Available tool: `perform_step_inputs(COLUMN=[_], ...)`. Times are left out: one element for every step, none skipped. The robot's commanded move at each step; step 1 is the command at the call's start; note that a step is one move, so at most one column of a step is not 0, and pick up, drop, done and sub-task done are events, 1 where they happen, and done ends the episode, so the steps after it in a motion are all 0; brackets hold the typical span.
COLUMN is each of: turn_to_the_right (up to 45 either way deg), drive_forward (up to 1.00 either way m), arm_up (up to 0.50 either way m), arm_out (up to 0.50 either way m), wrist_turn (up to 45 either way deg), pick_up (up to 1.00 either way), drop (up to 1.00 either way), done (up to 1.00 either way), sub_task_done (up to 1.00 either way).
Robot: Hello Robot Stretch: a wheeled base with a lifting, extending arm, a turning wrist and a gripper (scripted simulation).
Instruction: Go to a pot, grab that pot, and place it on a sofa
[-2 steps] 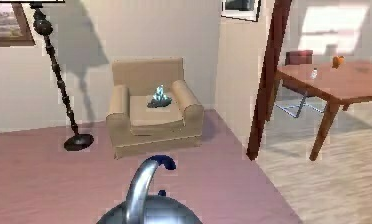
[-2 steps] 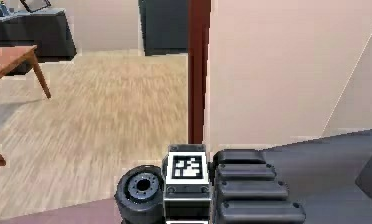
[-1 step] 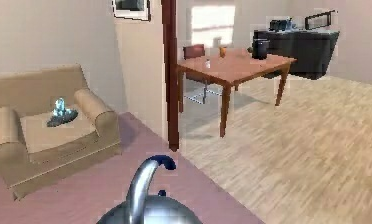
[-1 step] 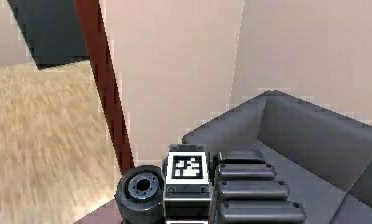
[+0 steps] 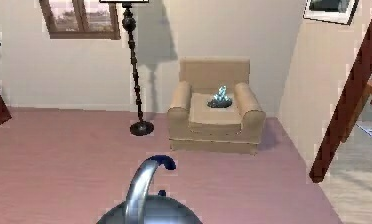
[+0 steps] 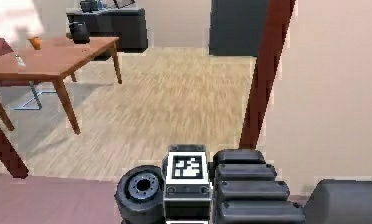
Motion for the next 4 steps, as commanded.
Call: perform_step_inputs(turn_to_the_right=[-45.0, -45.0, -36.0, -45.0], drive_forward=[0.00, 0.00, 0.00, 0.00], arm_up=[0.00, 0.00, 0.00, 0.00], arm_out=[0.00, 0.00, 0.00, 0.00], wrist_turn=[0.0, 0.0, 0.0, 0.0], pick_up=[0.00, 0.00, 0.00, 0.00], drop=[0.00, 0.00, 0.00, 0.00], done=[0.00, 0.00, 0.00, 0.00], sub_task_done=[0.00, 0.00, 0.00, 0.00])
